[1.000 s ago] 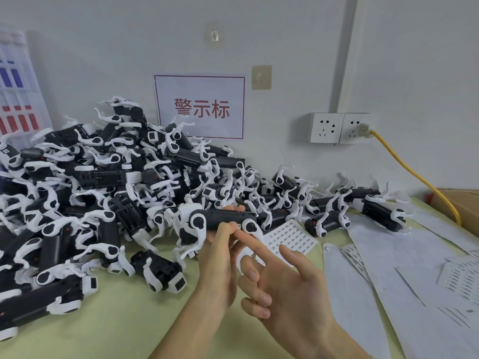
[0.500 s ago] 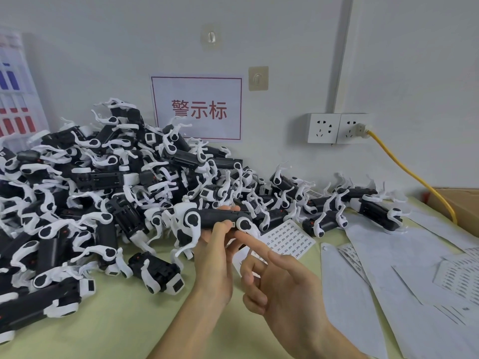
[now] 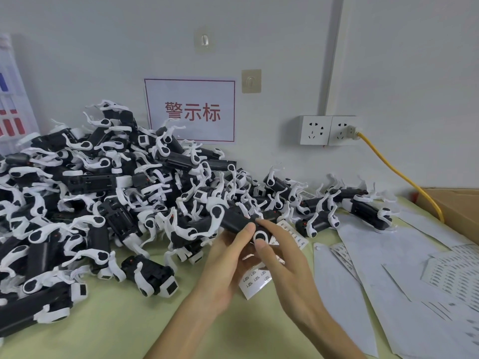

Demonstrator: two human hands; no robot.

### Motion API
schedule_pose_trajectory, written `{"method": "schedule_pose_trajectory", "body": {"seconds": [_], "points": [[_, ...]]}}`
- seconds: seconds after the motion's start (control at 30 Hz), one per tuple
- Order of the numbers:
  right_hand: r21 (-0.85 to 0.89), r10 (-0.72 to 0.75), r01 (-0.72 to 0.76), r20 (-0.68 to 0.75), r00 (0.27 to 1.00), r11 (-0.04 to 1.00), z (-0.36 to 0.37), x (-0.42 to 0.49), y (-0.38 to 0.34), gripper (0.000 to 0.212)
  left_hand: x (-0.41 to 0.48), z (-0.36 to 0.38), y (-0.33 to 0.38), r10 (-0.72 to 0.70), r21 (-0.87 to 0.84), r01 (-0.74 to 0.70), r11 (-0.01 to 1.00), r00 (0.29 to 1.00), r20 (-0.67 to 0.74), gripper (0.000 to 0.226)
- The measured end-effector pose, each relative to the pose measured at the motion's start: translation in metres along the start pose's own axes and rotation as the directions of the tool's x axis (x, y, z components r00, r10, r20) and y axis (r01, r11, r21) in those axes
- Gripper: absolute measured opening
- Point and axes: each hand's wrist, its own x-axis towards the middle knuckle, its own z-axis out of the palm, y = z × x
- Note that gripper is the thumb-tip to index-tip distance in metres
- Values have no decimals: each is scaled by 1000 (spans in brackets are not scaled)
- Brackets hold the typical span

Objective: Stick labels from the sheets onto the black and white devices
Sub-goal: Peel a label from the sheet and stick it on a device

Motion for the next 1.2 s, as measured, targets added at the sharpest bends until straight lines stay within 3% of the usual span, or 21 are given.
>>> {"method": "schedule_pose_trajectory", "body": {"seconds": [0.37, 0.5, 0.6, 0.73, 0.87, 1.03, 1.2], "points": [[-15, -55, 54, -28, 998, 998, 0, 0, 0, 34, 1, 0, -1, 60, 100, -58, 993, 998, -15, 58], [-13, -44, 43, -25, 999, 999, -3, 2, 2, 38, 1, 0, 1, 14, 20, -14, 1000, 1000, -5, 54], [-13, -44, 43, -21, 999, 999, -3, 2, 2, 37, 2, -3, 3, 4, 42, -5, 999, 999, 37, 37], [-23, -29, 29, -15, 999, 999, -2, 2, 4, 35, 4, -7, -2, -8, 53, 5, 999, 999, 49, 56], [-50, -11, 12, 26, 1000, 999, -4, 5, 5, 41, 3, -5, -3, -21, 30, 19, 999, 998, 62, 52], [-47, -3, 5, 28, 1000, 999, -9, 7, 4, 43, 4, -5, 5, -121, -8, 122, 992, 987, 109, 63], [-69, -28, 29, 25, 999, 997, -8, 5, 3, 44, 4, -10, 1, -71, -6, 72, 997, 995, 77, 47]]}}
